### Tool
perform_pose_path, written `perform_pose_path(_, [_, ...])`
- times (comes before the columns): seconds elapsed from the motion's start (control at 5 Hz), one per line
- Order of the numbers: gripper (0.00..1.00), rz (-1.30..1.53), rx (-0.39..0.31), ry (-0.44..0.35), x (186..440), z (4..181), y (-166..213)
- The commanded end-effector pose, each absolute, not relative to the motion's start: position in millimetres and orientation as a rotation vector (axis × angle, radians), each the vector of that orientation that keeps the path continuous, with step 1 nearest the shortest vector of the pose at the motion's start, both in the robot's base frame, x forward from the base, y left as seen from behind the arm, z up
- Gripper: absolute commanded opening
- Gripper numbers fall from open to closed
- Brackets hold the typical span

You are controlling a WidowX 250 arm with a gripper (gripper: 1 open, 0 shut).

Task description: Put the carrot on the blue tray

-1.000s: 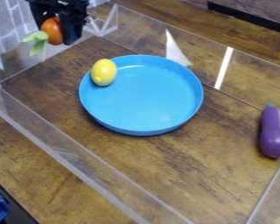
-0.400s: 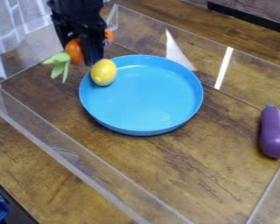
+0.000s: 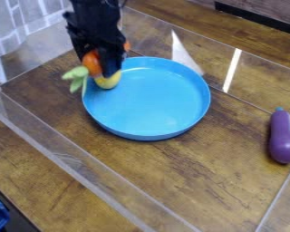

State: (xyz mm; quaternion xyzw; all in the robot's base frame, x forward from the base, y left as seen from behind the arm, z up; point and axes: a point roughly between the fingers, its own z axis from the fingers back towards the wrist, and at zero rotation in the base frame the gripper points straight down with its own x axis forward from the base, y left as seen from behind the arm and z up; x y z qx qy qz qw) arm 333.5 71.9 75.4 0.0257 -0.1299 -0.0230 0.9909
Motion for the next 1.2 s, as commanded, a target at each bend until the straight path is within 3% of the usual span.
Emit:
perform_pose_path(0.0, [0.00,-0.042,0.072,-0.311,337,79.1,61])
perform_pose_path(0.2, [1.00,-0.025,0.074,-0.307,335,70.7,54])
perform_pose_path(1.0, [1.00,0.194,0.074,-0.322,337,58.6,59])
